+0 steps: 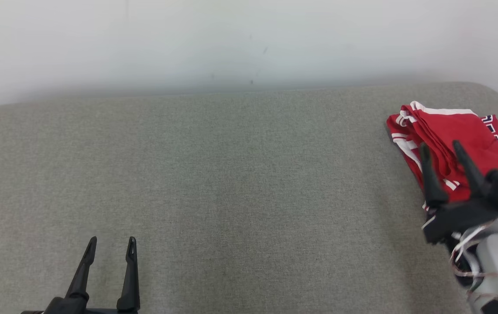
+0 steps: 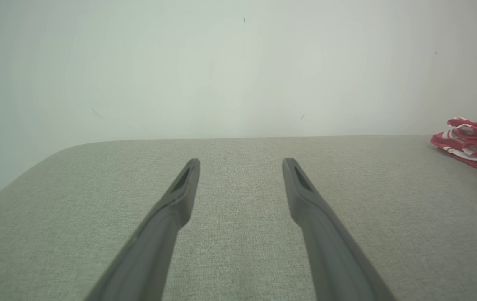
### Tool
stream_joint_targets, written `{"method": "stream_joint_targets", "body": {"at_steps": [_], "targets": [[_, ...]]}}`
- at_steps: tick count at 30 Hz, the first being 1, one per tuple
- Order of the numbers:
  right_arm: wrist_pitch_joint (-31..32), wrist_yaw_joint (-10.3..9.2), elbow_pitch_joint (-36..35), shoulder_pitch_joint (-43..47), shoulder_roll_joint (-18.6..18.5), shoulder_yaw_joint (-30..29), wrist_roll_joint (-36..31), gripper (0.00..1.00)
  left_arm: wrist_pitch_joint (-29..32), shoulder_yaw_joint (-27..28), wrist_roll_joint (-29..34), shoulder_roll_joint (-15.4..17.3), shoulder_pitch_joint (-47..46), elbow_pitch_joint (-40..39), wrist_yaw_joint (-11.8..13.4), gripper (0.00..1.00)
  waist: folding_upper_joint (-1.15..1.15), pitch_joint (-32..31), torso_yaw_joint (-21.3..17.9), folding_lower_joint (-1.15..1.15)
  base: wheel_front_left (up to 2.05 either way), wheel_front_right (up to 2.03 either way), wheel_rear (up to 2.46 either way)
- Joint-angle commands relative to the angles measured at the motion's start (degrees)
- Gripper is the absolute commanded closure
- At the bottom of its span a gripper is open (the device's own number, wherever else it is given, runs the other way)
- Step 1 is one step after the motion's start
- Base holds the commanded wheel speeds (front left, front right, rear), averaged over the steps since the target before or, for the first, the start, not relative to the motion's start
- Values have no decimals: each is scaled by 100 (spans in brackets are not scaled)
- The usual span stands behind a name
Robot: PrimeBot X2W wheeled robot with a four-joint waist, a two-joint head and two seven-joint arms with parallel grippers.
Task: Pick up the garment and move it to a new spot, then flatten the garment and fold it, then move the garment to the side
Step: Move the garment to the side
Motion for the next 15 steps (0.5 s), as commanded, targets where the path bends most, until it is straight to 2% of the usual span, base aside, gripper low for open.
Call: {"method": "stream_joint_targets", "body": {"at_steps": [1,7,15], "targets": [[-22,-14,-116,90,63,-67,-101,0,-15,20,25,-28,43,-9,7,0,1,-50,49,1,0,0,0],[-22,-14,-1377,1199,842,-818,-770,0,-15,8,59,-43,97,6,7,0,1,-142,134,1,0,0,0],[-22,-14,-2255,2263,1551,-1007,-1136,0,-15,8,73,-59,160,42,7,0,1,-273,256,1,0,0,0]]}}
